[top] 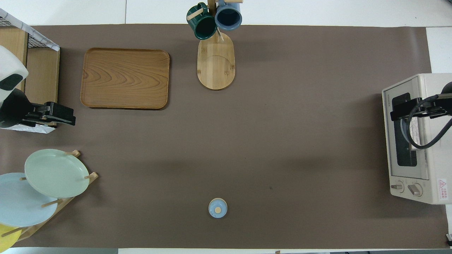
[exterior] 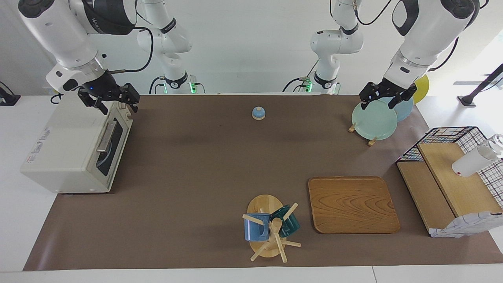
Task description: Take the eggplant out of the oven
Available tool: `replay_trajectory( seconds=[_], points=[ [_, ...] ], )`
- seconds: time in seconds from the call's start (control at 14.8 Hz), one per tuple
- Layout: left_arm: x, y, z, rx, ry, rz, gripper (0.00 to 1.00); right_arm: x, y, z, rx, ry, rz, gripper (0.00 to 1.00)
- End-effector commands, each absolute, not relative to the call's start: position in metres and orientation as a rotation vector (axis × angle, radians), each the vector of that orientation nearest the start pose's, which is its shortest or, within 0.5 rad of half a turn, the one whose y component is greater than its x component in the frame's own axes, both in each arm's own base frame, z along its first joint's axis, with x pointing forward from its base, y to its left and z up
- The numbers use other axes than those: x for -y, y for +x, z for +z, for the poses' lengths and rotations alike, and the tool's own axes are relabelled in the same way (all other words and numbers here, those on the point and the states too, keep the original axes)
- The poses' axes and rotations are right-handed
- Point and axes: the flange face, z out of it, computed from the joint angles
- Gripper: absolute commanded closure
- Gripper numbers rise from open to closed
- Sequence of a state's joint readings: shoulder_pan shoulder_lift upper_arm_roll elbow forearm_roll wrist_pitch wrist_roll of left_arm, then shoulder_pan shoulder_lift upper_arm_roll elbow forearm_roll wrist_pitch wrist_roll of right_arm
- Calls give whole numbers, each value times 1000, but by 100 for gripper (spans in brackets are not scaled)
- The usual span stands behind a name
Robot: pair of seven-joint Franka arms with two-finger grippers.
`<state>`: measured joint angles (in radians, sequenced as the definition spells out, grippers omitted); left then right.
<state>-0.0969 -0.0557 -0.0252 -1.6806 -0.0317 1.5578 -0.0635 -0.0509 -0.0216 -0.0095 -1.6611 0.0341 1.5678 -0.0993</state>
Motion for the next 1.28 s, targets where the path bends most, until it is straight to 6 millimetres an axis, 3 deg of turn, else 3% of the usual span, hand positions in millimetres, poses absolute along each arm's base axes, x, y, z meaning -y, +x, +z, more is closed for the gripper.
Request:
replay_trajectory(
  seconds=[0.0,0.68,0.74,0.81,0.88,0.95,1.22],
  points=[
    [66,527,606,-94,-3164,99,0,33,541,596,63,-3104,122,0],
    [66,527,606,-94,-3164,99,0,34,538,603,86,-3089,80,0],
    [66,527,606,-91,-3164,101,0,34,536,601,128,-3086,84,16],
    [66,527,606,-91,-3164,101,0,31,534,598,165,-3084,88,61],
    [66,527,606,-91,-3164,99,0,28,532,594,165,-3087,70,92],
    [66,527,606,-91,-3164,99,0,28,527,583,171,-3097,60,100],
    [66,527,606,-94,-3164,96,0,36,515,546,170,-3162,17,100]
  ],
)
